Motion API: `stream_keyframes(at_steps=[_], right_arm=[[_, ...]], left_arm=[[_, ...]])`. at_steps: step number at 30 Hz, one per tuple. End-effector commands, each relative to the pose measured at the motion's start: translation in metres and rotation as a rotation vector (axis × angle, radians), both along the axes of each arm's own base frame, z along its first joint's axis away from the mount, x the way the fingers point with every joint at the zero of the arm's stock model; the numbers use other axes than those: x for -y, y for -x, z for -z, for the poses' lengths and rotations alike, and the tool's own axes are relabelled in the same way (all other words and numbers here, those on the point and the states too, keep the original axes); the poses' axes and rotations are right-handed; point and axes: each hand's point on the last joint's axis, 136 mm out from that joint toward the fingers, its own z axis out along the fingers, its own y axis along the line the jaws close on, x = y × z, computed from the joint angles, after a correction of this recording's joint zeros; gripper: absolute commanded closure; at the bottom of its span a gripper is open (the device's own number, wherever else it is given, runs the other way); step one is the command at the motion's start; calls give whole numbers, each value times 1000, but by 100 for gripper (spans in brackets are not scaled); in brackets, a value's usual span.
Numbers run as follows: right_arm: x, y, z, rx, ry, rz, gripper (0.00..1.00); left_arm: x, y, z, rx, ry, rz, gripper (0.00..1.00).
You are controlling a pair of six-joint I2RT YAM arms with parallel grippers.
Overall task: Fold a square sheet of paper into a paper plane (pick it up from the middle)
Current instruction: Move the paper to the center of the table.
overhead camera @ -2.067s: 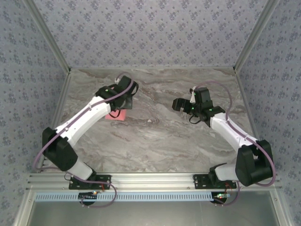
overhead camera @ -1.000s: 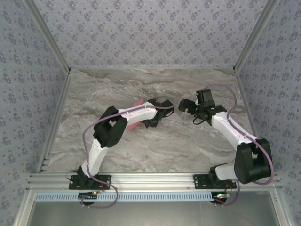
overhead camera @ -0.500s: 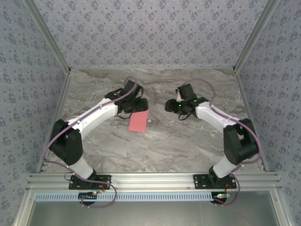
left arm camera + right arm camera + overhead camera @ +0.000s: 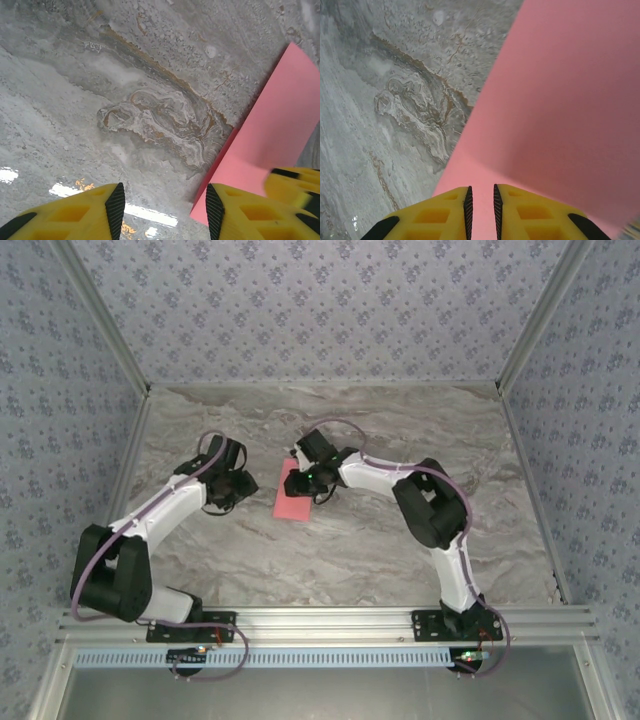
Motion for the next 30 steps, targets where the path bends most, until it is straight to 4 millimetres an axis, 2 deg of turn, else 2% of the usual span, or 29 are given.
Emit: stream_keyframes(at_steps=[1,4,8,13,15,18,21,24,26,30], right_arm=[[-15,7,6,-40,9,-52,78],[-17,10,21,-58,50,-78,77],[-5,21,44,-79,139,-161,77],[35,49,62,-91,232,-349,77],[62,64,64,-108,259,-405,77],[81,71,50,-93,207,-434,76],[74,62,20,-47,125,-387,74],[71,46,-12,-33,14,-216,67],[84,36,-26,-30,-27,-84,61],[121,30,-29,-58,-41,116,54]], left_arm=[[-1,2,-1,5,20,-12,52],[0,1,0,5,23,-9,52],[3,-1,1,0,30,2,52],[14,-5,3,-2,70,41,52],[22,-8,3,3,103,69,52],[39,-12,3,21,162,131,52],[63,-17,0,43,234,204,53],[91,-22,-4,66,310,282,57],[111,-23,-8,75,354,332,61],[148,-23,-7,79,428,414,69]])
